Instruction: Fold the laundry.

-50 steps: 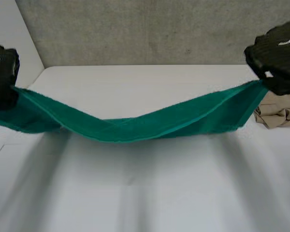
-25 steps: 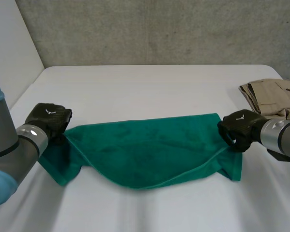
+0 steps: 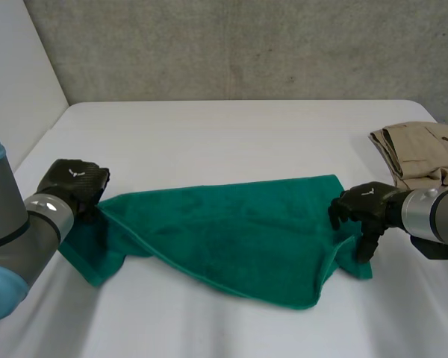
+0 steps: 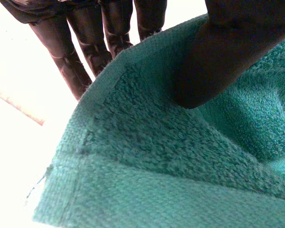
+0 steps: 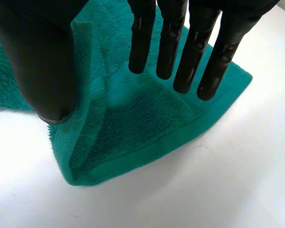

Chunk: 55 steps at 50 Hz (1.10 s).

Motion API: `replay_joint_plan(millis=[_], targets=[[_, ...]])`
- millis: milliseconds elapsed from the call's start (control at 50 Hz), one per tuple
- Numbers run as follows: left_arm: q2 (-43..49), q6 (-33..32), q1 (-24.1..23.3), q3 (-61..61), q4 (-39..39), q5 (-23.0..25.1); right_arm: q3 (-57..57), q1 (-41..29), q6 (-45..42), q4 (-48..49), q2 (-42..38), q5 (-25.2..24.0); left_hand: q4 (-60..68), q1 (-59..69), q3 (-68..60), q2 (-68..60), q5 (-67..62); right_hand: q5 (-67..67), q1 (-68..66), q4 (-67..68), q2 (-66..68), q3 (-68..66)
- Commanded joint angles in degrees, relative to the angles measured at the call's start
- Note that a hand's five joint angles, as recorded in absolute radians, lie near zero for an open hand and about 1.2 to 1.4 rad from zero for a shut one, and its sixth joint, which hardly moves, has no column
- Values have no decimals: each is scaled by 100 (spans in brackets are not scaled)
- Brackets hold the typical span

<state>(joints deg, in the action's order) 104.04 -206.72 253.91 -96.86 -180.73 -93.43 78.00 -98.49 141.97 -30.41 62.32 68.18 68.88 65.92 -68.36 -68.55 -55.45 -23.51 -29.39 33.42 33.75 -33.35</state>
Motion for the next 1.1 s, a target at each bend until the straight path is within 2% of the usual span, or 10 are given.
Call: replay_joint_plan(millis=[20,220,260,300,420,520,680,800,960,1100], targets=[[-32,0,1,-52,-14,0,75,-30,191,-26,-1,-15,1112,1408,-1164,-1145,-1455,-315,-727,324,291,-331],[-32,9,9,-184,-15,9,830,-223,313,500,17,-156,1112,1408,-1164,-1145,-1455,-1086,-1498,1095,1062,-1102],[-32,26,18,-193,-15,9,918,-259,428,650,25,-174,1112,1408,-1164,-1145,-1455,-2293,-2704,2302,2268,-2308],[-32,26,27,-193,-15,0,963,-268,638,843,43,-200,1112,1408,-1164,-1145,-1455,-4635,-5047,4644,4610,-4651],[-225,9,62,-123,64,-8,700,-215,745,958,543,-235,1112,1408,-1164,-1145,-1455,-4649,-5061,4658,4625,-4665],[-1024,-9,106,-88,249,0,138,-197,736,879,1701,-262,1112,1408,-1164,-1145,-1455,-4649,-5061,4658,4625,-4665],[-2650,-17,282,508,1065,71,-689,22,692,625,3180,-297,1112,1408,-1164,-1145,-1455,-4649,-5061,4658,4625,-4665],[-2942,-210,299,1081,1874,132,-1295,434,438,28,3637,-384,1112,1408,-1164,-1145,-1455,-4649,-5061,4658,4625,-4665],[-2635,-852,370,1056,2086,440,-1164,576,-449,-465,3042,-359,1112,1408,-1164,-1145,-1455,-4649,-5061,4658,4625,-4665],[-1003,-1300,344,976,1779,414,-1462,190,-995,-510,1399,256,1112,1408,-1164,-1145,-1455,-4649,-5061,4658,4625,-4665]])
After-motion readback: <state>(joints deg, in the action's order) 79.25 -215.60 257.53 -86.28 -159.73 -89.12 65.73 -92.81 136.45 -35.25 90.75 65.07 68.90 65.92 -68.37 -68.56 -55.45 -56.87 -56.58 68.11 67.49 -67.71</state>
